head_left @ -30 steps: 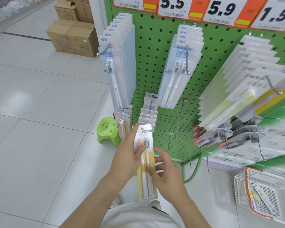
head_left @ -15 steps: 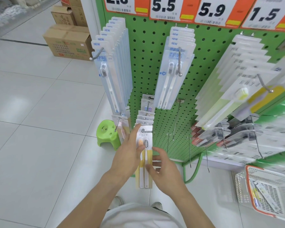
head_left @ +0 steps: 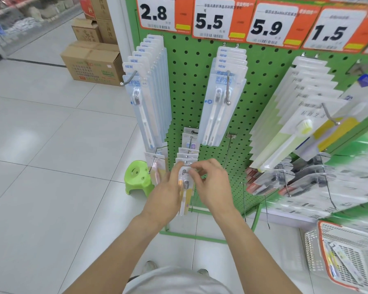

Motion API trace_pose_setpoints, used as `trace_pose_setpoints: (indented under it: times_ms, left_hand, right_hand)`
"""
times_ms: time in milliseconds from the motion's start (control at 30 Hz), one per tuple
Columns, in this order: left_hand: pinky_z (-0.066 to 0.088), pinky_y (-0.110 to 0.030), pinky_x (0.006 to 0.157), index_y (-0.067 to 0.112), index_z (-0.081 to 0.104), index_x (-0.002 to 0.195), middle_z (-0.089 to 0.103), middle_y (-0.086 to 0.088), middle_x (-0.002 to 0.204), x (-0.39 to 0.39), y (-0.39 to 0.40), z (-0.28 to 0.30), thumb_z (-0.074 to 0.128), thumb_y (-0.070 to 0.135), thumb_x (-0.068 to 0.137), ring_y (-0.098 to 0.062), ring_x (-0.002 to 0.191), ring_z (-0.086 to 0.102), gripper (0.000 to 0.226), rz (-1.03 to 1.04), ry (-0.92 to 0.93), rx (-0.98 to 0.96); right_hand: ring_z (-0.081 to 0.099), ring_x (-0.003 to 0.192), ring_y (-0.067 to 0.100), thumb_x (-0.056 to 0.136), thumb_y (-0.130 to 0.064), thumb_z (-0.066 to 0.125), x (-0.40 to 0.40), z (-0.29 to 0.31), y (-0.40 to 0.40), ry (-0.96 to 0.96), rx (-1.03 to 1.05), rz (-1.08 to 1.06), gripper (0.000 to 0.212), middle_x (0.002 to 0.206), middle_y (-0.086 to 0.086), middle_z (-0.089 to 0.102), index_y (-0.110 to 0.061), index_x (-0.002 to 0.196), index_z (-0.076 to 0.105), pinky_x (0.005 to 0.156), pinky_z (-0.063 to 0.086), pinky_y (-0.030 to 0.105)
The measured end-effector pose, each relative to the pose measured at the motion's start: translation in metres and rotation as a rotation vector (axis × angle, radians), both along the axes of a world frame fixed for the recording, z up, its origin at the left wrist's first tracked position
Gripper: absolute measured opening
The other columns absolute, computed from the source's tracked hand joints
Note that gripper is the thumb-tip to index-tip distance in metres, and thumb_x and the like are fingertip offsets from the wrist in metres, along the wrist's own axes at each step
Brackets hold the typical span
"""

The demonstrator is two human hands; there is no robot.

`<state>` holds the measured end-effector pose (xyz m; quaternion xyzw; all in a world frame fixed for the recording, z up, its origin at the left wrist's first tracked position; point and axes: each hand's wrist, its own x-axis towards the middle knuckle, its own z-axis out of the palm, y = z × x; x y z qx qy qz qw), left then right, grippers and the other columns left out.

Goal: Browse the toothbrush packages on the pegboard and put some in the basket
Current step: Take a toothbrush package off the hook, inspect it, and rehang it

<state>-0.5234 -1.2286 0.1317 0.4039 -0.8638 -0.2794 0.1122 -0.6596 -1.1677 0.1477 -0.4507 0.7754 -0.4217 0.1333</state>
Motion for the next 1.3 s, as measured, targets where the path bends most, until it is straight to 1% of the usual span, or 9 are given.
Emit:
trace_pose_setpoints:
  times_ms: [100, 200, 267, 400, 567, 733, 933, 1100, 1300]
  left_hand:
    - [0.047, -0.038, 0.073, 0.018, 0.030, 0.153, 0.053, -0.012, 0.137, 0.001, 0.001, 0.017, 0.048, 0.008, 0.099, -0.035, 0.103, 0.062, 0.058, 0.017, 0.072, -0.053]
    - [0.044, -0.030, 0.080, 0.012, 0.061, 0.125, 0.060, -0.004, 0.123, -0.007, -0.007, 0.039, 0.052, 0.002, 0.095, -0.025, 0.102, 0.062, 0.033, 0.090, 0.236, -0.164]
    - [0.042, -0.024, 0.080, 0.011, 0.067, 0.114, 0.063, -0.002, 0.116, -0.021, -0.018, 0.052, 0.051, 0.003, 0.096, -0.020, 0.099, 0.062, 0.025, 0.077, 0.312, -0.221]
    - [0.038, -0.023, 0.084, 0.006, 0.062, 0.128, 0.062, -0.011, 0.123, -0.057, -0.052, 0.061, 0.042, 0.003, 0.101, -0.026, 0.108, 0.060, 0.034, 0.083, 0.226, -0.159]
    - [0.051, -0.040, 0.088, 0.004, 0.061, 0.129, 0.063, -0.019, 0.118, -0.086, -0.083, 0.049, 0.047, -0.010, 0.088, -0.036, 0.107, 0.061, 0.045, 0.128, 0.050, -0.070]
    - [0.051, -0.036, 0.090, 0.006, 0.064, 0.128, 0.063, -0.018, 0.126, -0.100, -0.101, 0.041, 0.052, -0.011, 0.087, -0.035, 0.111, 0.062, 0.046, 0.201, 0.059, -0.023]
    - [0.051, -0.033, 0.064, 0.004, 0.067, 0.072, 0.063, -0.010, 0.074, -0.105, -0.107, 0.039, 0.051, -0.012, 0.084, -0.031, 0.075, 0.066, 0.025, 0.260, -0.002, 0.011]
    - [0.051, -0.037, 0.074, 0.001, 0.068, 0.092, 0.060, -0.013, 0.098, -0.103, -0.102, 0.044, 0.048, -0.016, 0.084, -0.029, 0.083, 0.059, 0.027, 0.249, -0.008, -0.036]
    - [0.043, -0.037, 0.063, 0.003, 0.058, 0.099, 0.062, -0.014, 0.089, -0.099, -0.091, 0.048, 0.046, -0.016, 0.086, -0.032, 0.081, 0.060, 0.025, 0.268, -0.041, -0.130]
  right_hand:
    - [0.061, 0.077, -0.002, 0.092, -0.022, 0.073, -0.001, -0.002, -0.005, 0.011, 0.006, -0.006, 0.009, 0.093, -0.009, 0.058, -0.025, 0.101, 0.074, 0.076, 0.053, 0.024]
    - [0.059, 0.072, -0.003, 0.092, -0.021, 0.073, -0.002, -0.003, -0.006, 0.048, 0.003, -0.002, 0.009, 0.089, -0.009, 0.057, -0.025, 0.100, 0.073, 0.074, 0.049, 0.020]
    - [0.060, 0.072, 0.001, 0.092, -0.022, 0.073, -0.003, -0.004, -0.006, 0.068, 0.004, -0.004, 0.008, 0.088, -0.007, 0.057, -0.024, 0.100, 0.073, 0.073, 0.049, 0.022]
    - [0.061, 0.074, 0.004, 0.093, -0.023, 0.073, -0.003, -0.005, -0.006, 0.039, 0.007, -0.008, 0.007, 0.089, -0.005, 0.058, -0.023, 0.100, 0.073, 0.075, 0.052, 0.025]
    - [0.060, 0.075, 0.000, 0.093, -0.024, 0.073, -0.003, -0.003, -0.007, 0.006, 0.017, -0.011, 0.006, 0.089, -0.008, 0.058, -0.026, 0.099, 0.073, 0.074, 0.047, 0.019]
    - [0.061, 0.074, 0.003, 0.092, -0.024, 0.073, -0.004, 0.001, -0.008, 0.012, 0.033, 0.002, 0.007, 0.088, -0.007, 0.059, -0.026, 0.099, 0.073, 0.075, 0.049, 0.022]
    - [0.059, 0.075, 0.005, 0.092, -0.021, 0.072, -0.004, 0.003, -0.010, 0.034, 0.039, 0.024, 0.006, 0.085, -0.008, 0.057, -0.026, 0.097, 0.073, 0.075, 0.049, 0.026]
    - [0.059, 0.077, 0.006, 0.092, -0.021, 0.072, -0.006, 0.003, -0.012, 0.042, 0.042, 0.031, 0.005, 0.084, -0.012, 0.056, -0.025, 0.095, 0.073, 0.075, 0.049, 0.026]
    - [0.057, 0.076, -0.001, 0.093, -0.022, 0.070, -0.007, 0.002, -0.013, 0.045, 0.062, 0.031, 0.004, 0.087, -0.019, 0.051, -0.025, 0.096, 0.071, 0.074, 0.045, 0.020]
